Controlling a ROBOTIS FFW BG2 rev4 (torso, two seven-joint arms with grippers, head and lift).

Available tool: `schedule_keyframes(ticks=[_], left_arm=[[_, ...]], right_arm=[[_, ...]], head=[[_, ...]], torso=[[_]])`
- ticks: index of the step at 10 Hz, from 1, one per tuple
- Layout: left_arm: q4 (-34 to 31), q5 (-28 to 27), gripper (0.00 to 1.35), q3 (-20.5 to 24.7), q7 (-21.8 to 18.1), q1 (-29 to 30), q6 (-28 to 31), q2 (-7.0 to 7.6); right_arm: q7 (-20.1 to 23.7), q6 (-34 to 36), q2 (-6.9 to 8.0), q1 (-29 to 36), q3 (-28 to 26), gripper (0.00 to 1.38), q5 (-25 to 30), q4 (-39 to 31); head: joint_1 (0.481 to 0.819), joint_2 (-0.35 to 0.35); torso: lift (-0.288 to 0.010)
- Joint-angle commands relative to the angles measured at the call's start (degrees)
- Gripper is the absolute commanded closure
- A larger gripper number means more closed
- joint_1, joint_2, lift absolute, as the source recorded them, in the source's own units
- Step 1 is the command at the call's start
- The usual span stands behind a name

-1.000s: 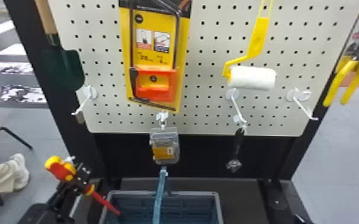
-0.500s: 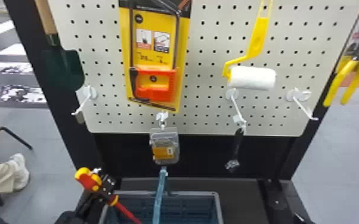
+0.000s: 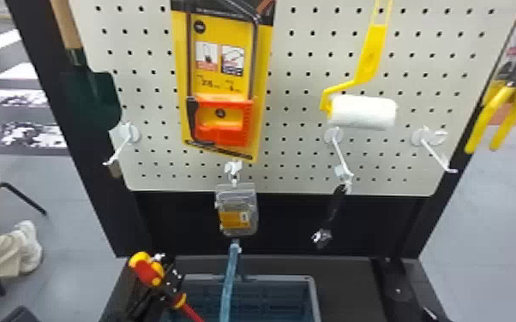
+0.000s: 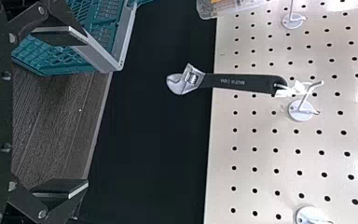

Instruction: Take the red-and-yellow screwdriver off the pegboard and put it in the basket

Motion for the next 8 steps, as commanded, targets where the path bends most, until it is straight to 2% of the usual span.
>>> schedule_keyframes(ticks=[1, 8], left_arm=[[1.04, -0.31, 1.07, -0.45, -0.34, -0.53, 0.34, 0.01], [5.82, -1.98, 1.07, -1.51, -2.1, -1.88, 0.95, 0.1]], right_arm=[[0.0, -0.07, 0.23, 0.0, 0.0, 0.21, 0.0, 0.0], [0.18, -0.07, 0.23, 0.0, 0.0, 0.21, 0.0, 0.0]], head=[[0.549, 0.0], [0.549, 0.0]], torso=[[-0.1], [-0.1]])
